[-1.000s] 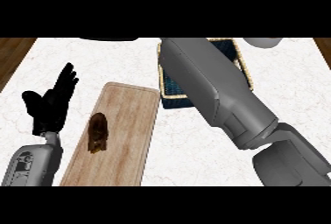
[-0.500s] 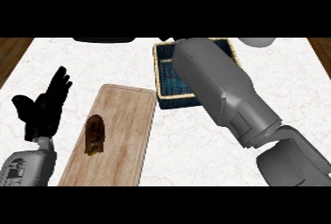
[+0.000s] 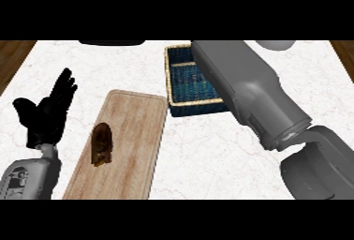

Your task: Pick the can from the placemat and place it in the basket

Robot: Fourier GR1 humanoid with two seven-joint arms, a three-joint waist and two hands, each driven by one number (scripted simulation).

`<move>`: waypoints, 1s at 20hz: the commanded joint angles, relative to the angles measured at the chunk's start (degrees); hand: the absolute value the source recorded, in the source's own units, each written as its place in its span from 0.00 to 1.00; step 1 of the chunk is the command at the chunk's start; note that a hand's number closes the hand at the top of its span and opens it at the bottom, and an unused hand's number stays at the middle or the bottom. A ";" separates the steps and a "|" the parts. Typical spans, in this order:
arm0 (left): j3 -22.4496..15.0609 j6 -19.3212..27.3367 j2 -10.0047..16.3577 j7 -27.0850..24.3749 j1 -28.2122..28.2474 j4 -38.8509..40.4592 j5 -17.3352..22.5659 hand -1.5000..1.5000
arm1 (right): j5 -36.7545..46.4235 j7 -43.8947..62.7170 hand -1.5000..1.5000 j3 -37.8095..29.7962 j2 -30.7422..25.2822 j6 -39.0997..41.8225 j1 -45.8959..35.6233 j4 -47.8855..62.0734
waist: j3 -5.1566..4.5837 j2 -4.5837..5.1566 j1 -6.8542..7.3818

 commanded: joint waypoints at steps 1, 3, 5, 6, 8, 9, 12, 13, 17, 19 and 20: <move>0.28 -1.34 -0.09 -2.51 0.33 2.39 0.66 0.50 | 1.72 -0.38 1.00 0.47 0.14 2.61 -1.55 1.61 | 0.03 0.34 0.34; -1.43 0.71 -1.77 -4.20 1.72 1.59 -1.68 0.50 | 1.63 -0.42 1.00 -0.17 -0.44 3.00 -1.56 1.96 | 0.04 0.29 0.48; 0.48 -0.95 -0.26 -2.31 -0.53 1.31 0.79 0.50 | 0.97 0.12 1.00 -1.29 -1.40 5.85 -4.04 2.11 | 0.04 0.28 0.45; 1.20 -1.09 0.93 -0.51 1.13 -0.24 0.81 0.50 | 0.82 -0.24 1.00 -1.49 -1.32 6.14 -0.75 1.67 | 0.08 -0.10 -0.21; -0.61 -0.55 -0.56 0.52 2.22 -3.27 0.30 0.50 | -0.52 0.00 1.00 -2.92 -1.57 9.24 -1.04 3.98 | 0.08 0.21 0.84; 1.37 -2.50 1.65 0.81 0.10 -0.96 1.91 0.50 | -1.24 0.34 1.00 -3.69 -0.50 11.38 -1.73 3.35 | 0.06 0.13 0.26; 0.26 -0.48 -0.17 -0.03 -0.49 0.27 0.28 0.50 | -2.97 -1.46 1.00 -5.64 -1.07 15.89 -2.35 4.21 | 0.05 0.57 0.78; -0.28 -0.85 -0.32 1.24 1.60 -1.69 0.40 0.50 | -3.70 -2.55 1.00 -6.46 -2.23 17.83 -1.93 3.42 | 0.09 0.08 0.20; -1.20 0.08 -1.52 0.30 1.67 -2.09 -0.53 0.50 | -2.59 -5.36 1.00 -6.11 -5.17 14.29 1.69 3.62 | 0.09 0.37 0.59; 0.39 -1.36 0.80 1.19 0.57 -2.13 0.38 0.50 | -2.22 -2.84 1.00 -6.12 -2.61 14.93 1.20 3.67 | 0.08 0.38 0.89; -0.03 -0.82 -0.19 -2.31 1.86 -0.40 -0.52 0.50 | -1.26 -2.77 1.00 -5.40 -2.84 14.16 1.89 3.49 | 0.07 0.35 0.56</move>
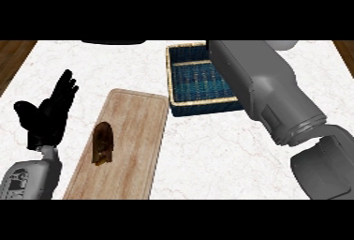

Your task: Pick the can from the placemat and place it in the basket

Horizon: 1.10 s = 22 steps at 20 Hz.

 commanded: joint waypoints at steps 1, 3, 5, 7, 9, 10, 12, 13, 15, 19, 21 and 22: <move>0.81 -1.54 0.90 -1.03 2.61 -1.88 1.11 0.50 | 0.95 0.28 1.00 0.10 -0.36 -0.54 0.81 -0.61 | 0.00 -0.11 0.19; 1.14 -1.08 0.62 -1.06 -0.25 1.18 0.93 0.50 | 1.08 -2.11 1.00 -0.23 -2.05 -1.37 3.02 -2.12 | 0.01 -0.24 -0.81; 0.94 -1.68 1.23 1.38 0.20 -1.00 1.23 0.50 | 1.25 0.55 1.00 -0.49 -0.21 0.30 1.18 -0.58 | 0.01 0.02 0.29; 0.15 0.28 -0.26 3.84 -0.03 -4.25 0.78 0.50 | 2.37 0.16 1.00 0.36 0.88 -0.68 4.60 -0.65 | 0.03 -0.24 -0.16; 0.16 -0.64 0.02 1.24 0.35 -1.55 0.46 0.50 | 2.70 -2.42 1.00 0.30 -2.18 -0.71 5.55 -0.39 | 0.02 -0.09 -0.28; 0.19 -0.39 -0.30 -0.02 0.12 0.43 0.06 0.50 | 2.98 -1.75 1.00 0.38 -1.60 -0.54 5.81 -0.23 | 0.01 -0.04 -0.37; 1.21 -1.45 1.20 0.70 -0.55 0.51 0.75 0.50 | 3.74 0.69 1.00 0.75 0.89 -1.91 6.88 0.02 | 0.01 -0.02 -0.20; 0.84 -0.64 -0.23 -2.13 0.45 1.57 0.27 0.50 | 3.14 -1.12 1.00 -0.06 -1.13 -0.27 5.86 -0.31 | 0.01 0.03 -0.19; 1.49 -1.02 0.74 -0.92 -1.06 1.83 0.61 0.50 | 3.08 -1.51 1.00 -0.41 -2.14 2.54 4.41 0.52 | 0.01 0.19 0.14; 1.48 -2.15 1.93 3.43 0.09 -3.36 1.54 0.50 | 2.30 -2.48 1.00 -1.87 -3.11 3.54 5.26 -0.47 | 0.04 -0.09 0.14; -0.25 -0.17 -1.02 -1.35 -0.83 2.38 -0.82 0.50 | 2.29 -0.97 1.00 -2.13 -0.13 5.25 4.80 -0.53 | 0.00 0.07 -0.29; 1.47 -1.44 0.54 -1.61 0.35 1.81 0.59 0.50 | 2.19 -1.98 1.00 -2.36 0.07 3.62 7.37 -0.57 | 0.01 0.03 -0.17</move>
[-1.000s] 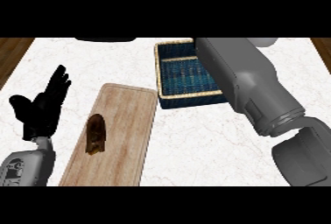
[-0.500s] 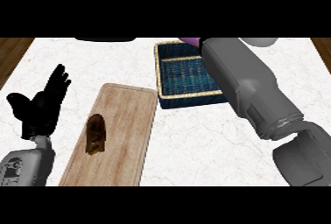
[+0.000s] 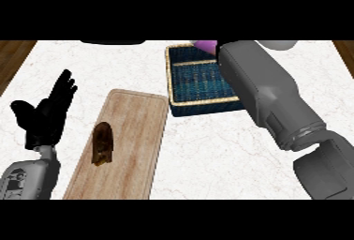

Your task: Pick the can from the placemat and place it in the basket

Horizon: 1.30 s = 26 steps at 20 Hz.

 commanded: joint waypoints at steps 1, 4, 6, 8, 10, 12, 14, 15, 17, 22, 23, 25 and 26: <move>1.10 -0.86 0.86 -1.34 -1.27 2.70 0.49 0.50 | -0.64 -1.27 1.00 -1.41 -1.68 0.85 0.51 0.43 | -0.01 0.29 0.29; 1.45 -0.50 0.81 -0.51 -1.10 0.76 0.82 0.50 | -0.66 -0.39 1.00 -1.98 0.11 0.50 2.78 -0.65 | 0.01 -0.11 -0.25; -0.26 0.31 -0.16 2.29 -0.09 -2.29 -0.17 0.50 | -0.60 -1.19 1.00 -2.33 -0.88 -0.71 4.02 -1.09 | 0.03 -0.19 -0.25; -1.69 1.99 -2.39 1.51 -0.40 -0.87 -1.48 0.50 | -1.50 -0.50 1.00 -3.57 -0.33 -0.35 3.58 -1.09 | 0.03 -0.06 -0.14; -0.04 -0.78 0.80 1.33 -1.14 -0.04 -0.35 0.50 | -2.44 1.53 1.00 -4.79 0.54 2.16 2.50 -0.61 | 0.01 0.00 0.01; 0.57 -0.09 -0.08 -1.55 -0.90 2.40 -0.34 0.50 | -2.73 1.95 1.00 -5.31 -0.75 3.16 4.03 -0.32 | 0.00 -0.10 -0.57; -1.92 0.65 -1.87 1.00 1.69 -3.00 -1.11 0.50 | -2.63 4.98 1.00 -5.60 -0.43 5.18 1.41 0.49 | 0.02 0.01 0.50; 1.31 -1.36 1.47 2.33 -0.54 -1.22 0.99 0.50 | -2.51 5.12 1.00 -5.55 0.05 4.33 4.06 -0.09 | 0.01 -0.24 -0.43; -0.50 0.58 -1.06 -2.45 1.07 1.13 -1.54 0.50 | -3.13 7.33 1.00 -6.56 -0.32 3.24 2.51 -0.37 | -0.01 0.06 -0.13; 0.93 -0.63 0.05 -1.01 1.15 0.10 0.26 0.50 | -2.55 6.04 0.00 -6.95 -0.41 -7.75 4.21 -5.00 | 0.02 -0.17 -0.29; -0.80 1.10 -1.63 -1.67 0.79 0.91 -1.76 0.50 | -2.52 5.67 0.00 -7.18 -0.80 -11.62 5.25 -5.84 | 0.03 -0.11 -0.61; 0.66 -1.17 0.10 -2.18 0.94 0.76 0.18 0.50 | -3.02 7.04 0.00 -8.28 0.16 -14.70 4.07 -6.80 | 0.01 -0.07 -0.03; 0.90 0.69 -0.09 -0.73 -1.57 2.87 -1.05 0.50 | -3.22 4.93 0.00 -8.51 -1.18 -15.88 4.98 -9.05 | 0.03 -0.46 -1.59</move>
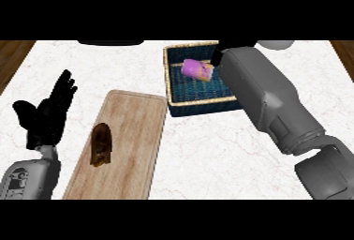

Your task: Pick the can from the placemat and place it in the basket

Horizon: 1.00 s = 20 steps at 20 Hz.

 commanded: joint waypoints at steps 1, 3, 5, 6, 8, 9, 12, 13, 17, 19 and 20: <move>-0.37 0.84 -0.44 0.95 0.35 -0.62 -0.67 0.50 | -0.87 0.24 0.00 -1.96 -0.73 -8.22 0.41 -3.70 | 0.02 -0.29 -0.35; 0.30 0.12 0.38 0.78 -0.53 0.22 -0.15 0.50 | -1.26 2.56 0.00 -3.12 -0.85 -12.39 -0.94 -5.45 | 0.01 -0.44 -0.71; 1.16 0.13 1.16 1.03 0.01 -0.59 0.13 0.50 | -1.97 4.13 0.00 -4.67 -2.57 -14.82 -2.17 -7.21 | 0.02 -0.71 -0.96; 1.64 -0.45 1.00 1.27 0.25 -0.45 1.27 0.50 | -2.46 5.36 0.00 -5.45 -2.21 -16.84 -1.70 -8.52 | 0.01 -0.96 -1.50; 2.74 -0.89 2.19 -0.39 0.54 0.99 1.25 0.50 | -1.71 9.08 0.00 -5.74 -1.42 -18.71 -1.88 -8.83 | -0.04 -0.86 -1.53; 1.81 -0.64 1.34 2.70 0.99 -1.84 1.55 0.50 | -1.96 7.94 0.00 -5.97 -2.51 -19.55 0.39 -11.09 | 0.03 -1.35 -2.29; 0.86 0.64 -0.26 0.30 3.86 -1.80 0.17 0.50 | -2.94 7.65 0.00 -7.88 -4.60 -22.85 3.29 -15.67 | 0.03 -1.54 -2.95; 3.42 -0.63 1.89 -1.02 1.93 1.15 1.66 0.50 | -3.84 8.13 0.00 -8.67 -3.72 -23.74 4.48 -17.99 | 0.00 -1.73 -4.15; 4.10 -1.05 3.50 1.24 5.34 -3.38 1.73 0.50 | -4.84 6.67 0.00 -9.17 -5.85 -23.32 13.48 -27.38 | 0.06 -2.31 -4.69; 3.11 -0.17 1.92 3.03 4.82 -3.90 1.65 0.50 | -4.17 7.56 0.00 -7.34 -4.58 -21.60 18.19 -33.98 | 0.04 -2.32 -5.15; 3.36 1.09 1.00 1.00 3.21 -0.23 0.97 0.50 | -4.77 7.36 0.00 -7.25 -6.22 -18.83 18.78 -37.51 | -0.01 -2.36 -6.37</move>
